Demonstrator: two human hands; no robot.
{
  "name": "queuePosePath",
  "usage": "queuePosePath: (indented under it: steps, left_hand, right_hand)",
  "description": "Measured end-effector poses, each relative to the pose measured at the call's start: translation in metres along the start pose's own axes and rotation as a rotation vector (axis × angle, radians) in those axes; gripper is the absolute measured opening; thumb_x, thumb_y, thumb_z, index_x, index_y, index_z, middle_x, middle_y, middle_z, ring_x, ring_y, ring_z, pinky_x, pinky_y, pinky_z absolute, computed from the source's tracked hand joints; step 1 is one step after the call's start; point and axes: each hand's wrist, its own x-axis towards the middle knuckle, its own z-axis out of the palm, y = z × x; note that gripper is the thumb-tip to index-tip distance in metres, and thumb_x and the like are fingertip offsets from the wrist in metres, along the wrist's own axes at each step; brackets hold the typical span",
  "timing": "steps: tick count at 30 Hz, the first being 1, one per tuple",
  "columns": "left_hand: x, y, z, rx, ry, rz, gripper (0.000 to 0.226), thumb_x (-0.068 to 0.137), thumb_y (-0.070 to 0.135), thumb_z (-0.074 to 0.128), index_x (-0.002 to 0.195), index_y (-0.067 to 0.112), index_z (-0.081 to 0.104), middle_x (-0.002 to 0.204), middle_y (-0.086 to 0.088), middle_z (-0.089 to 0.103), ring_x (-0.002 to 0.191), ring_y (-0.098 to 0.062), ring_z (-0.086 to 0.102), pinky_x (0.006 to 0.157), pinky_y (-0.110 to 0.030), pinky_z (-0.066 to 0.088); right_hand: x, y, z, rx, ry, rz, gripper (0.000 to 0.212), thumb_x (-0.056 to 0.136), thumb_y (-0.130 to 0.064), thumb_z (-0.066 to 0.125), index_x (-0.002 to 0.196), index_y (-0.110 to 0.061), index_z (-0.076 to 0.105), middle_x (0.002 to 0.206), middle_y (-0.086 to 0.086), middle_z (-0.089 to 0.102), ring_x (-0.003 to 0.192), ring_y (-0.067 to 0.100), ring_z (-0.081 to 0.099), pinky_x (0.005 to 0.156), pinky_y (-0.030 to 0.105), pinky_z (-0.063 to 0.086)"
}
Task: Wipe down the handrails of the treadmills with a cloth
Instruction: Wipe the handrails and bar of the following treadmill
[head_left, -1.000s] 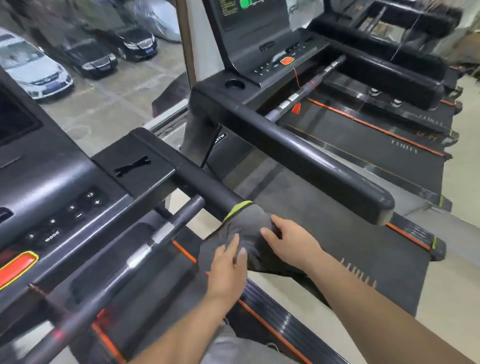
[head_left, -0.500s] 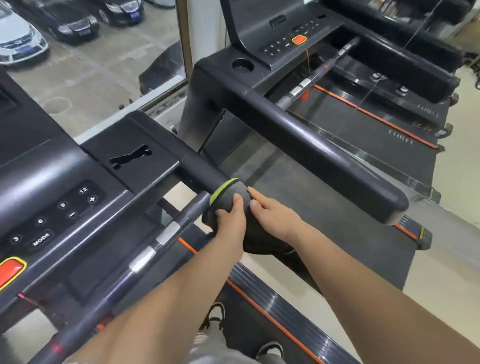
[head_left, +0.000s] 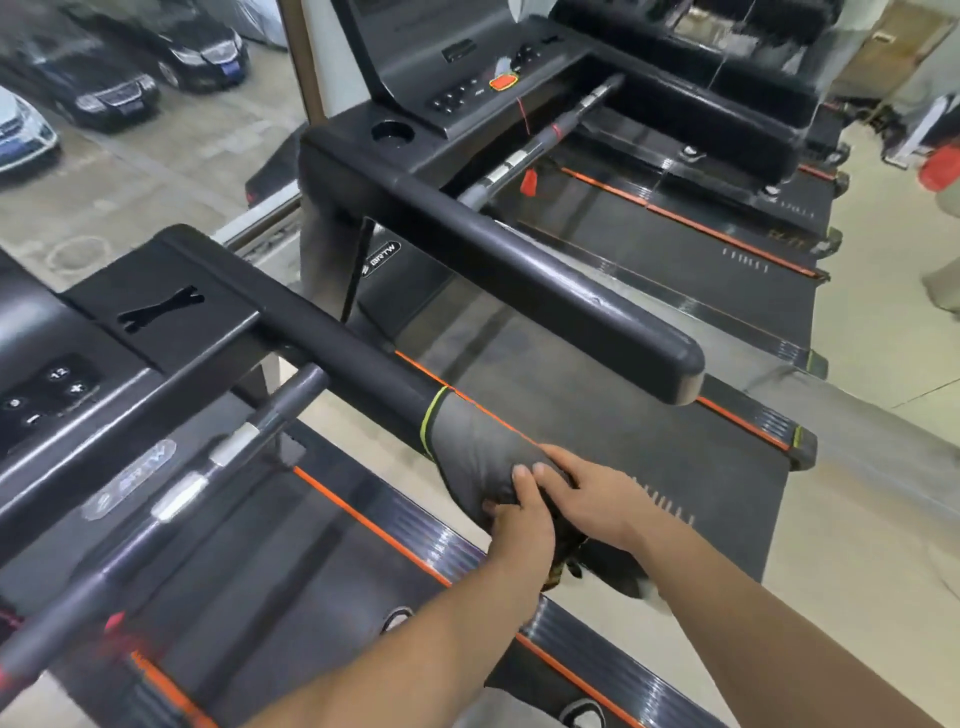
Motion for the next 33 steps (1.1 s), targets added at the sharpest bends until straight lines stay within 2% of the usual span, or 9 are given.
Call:
queuePosePath:
  steps: [5, 7, 10, 13, 19, 23, 27, 30, 33]
  left_hand:
    - [-0.084, -0.043, 0.073, 0.260, -0.075, 0.041, 0.058, 0.113, 0.040, 0.021, 0.142, 0.000, 0.049, 0.149, -0.018, 0.053, 0.137, -0.031, 0.050, 0.104, -0.031, 0.038]
    - [-0.101, -0.056, 0.099, 0.269, -0.154, 0.034, 0.050, 0.113, 0.032, 0.026, 0.141, -0.001, 0.051, 0.146, -0.019, 0.054, 0.136, -0.031, 0.052, 0.102, -0.030, 0.043]
    - [-0.119, -0.063, 0.135, 0.239, -0.202, 0.042, 0.045, 0.111, 0.032, 0.036, 0.134, 0.001, 0.060, 0.137, -0.016, 0.063, 0.127, -0.031, 0.060, 0.099, -0.031, 0.047]
    - [-0.137, -0.064, 0.162, 0.235, -0.204, 0.155, 0.041, 0.106, 0.037, 0.046, 0.122, 0.006, 0.069, 0.123, -0.007, 0.071, 0.111, -0.024, 0.065, 0.095, -0.029, 0.050]
    - [-0.160, -0.053, 0.196, 0.253, -0.415, 0.294, 0.037, 0.086, 0.058, 0.063, 0.093, 0.025, 0.080, 0.098, 0.003, 0.079, 0.101, -0.019, 0.073, 0.100, -0.045, 0.055]
    - [-0.159, -0.038, 0.197, 0.013, -0.463, 0.196, 0.041, 0.101, 0.046, 0.058, 0.100, 0.008, 0.072, 0.092, -0.013, 0.078, 0.078, -0.028, 0.075, 0.071, -0.039, 0.061]
    - [-0.134, -0.029, 0.195, 0.029, -0.297, 0.312, 0.039, 0.092, 0.039, 0.074, 0.115, 0.009, 0.065, 0.109, -0.017, 0.074, 0.094, -0.023, 0.075, 0.088, -0.044, 0.062]
    - [-0.115, -0.010, 0.198, 0.065, -0.409, 0.382, 0.037, 0.091, 0.024, 0.077, 0.126, 0.022, 0.065, 0.114, 0.000, 0.076, 0.103, -0.008, 0.072, 0.086, -0.021, 0.056]
    - [-0.095, 0.017, 0.203, -0.020, -0.522, 0.335, 0.032, 0.087, 0.023, 0.081, 0.116, 0.015, 0.072, 0.098, 0.002, 0.072, 0.095, -0.011, 0.070, 0.089, -0.027, 0.049]
  right_hand:
    - [-0.050, 0.087, 0.009, 0.060, 0.149, -0.034, 0.045, 0.103, -0.056, 0.032, 0.140, -0.043, 0.055, 0.133, -0.011, 0.067, 0.127, 0.019, 0.059, 0.098, 0.032, 0.045]
    - [-0.065, 0.117, 0.011, 0.159, 0.196, -0.023, 0.029, 0.108, -0.038, 0.040, 0.107, -0.029, 0.068, 0.101, -0.005, 0.072, 0.107, 0.024, 0.065, 0.080, 0.032, 0.042]
    - [-0.093, 0.151, -0.004, 0.447, 0.154, 0.042, 0.044, 0.109, -0.030, 0.044, 0.069, -0.013, 0.054, 0.068, -0.004, 0.058, 0.077, 0.021, 0.055, 0.069, 0.033, 0.039]
    - [-0.120, 0.180, -0.032, 0.661, 0.179, 0.091, 0.050, 0.108, -0.033, 0.047, 0.083, 0.005, 0.067, 0.074, 0.008, 0.071, 0.073, 0.017, 0.059, 0.071, 0.032, 0.046]
    - [-0.168, 0.205, -0.099, 1.023, 0.315, 0.135, 0.045, 0.109, -0.036, 0.046, 0.094, -0.007, 0.077, 0.092, 0.009, 0.080, 0.089, 0.026, 0.076, 0.082, 0.038, 0.061]
    - [-0.191, 0.218, -0.128, 1.331, 0.324, 0.091, 0.040, 0.109, -0.038, 0.044, 0.099, -0.012, 0.073, 0.085, 0.003, 0.080, 0.071, 0.013, 0.076, 0.050, 0.017, 0.053]
    - [-0.181, 0.218, -0.147, 1.490, 0.241, 0.092, 0.046, 0.107, -0.047, 0.045, 0.110, -0.010, 0.072, 0.094, 0.009, 0.080, 0.078, 0.017, 0.078, 0.061, 0.027, 0.056]
    - [-0.159, 0.211, -0.159, 1.511, 0.170, 0.071, 0.045, 0.106, -0.048, 0.046, 0.115, -0.011, 0.071, 0.096, 0.007, 0.080, 0.081, 0.016, 0.078, 0.060, 0.027, 0.059]
    - [-0.126, 0.201, -0.176, 1.462, 0.179, 0.037, 0.047, 0.107, -0.048, 0.044, 0.119, -0.011, 0.071, 0.108, 0.008, 0.078, 0.096, 0.019, 0.077, 0.082, 0.034, 0.059]
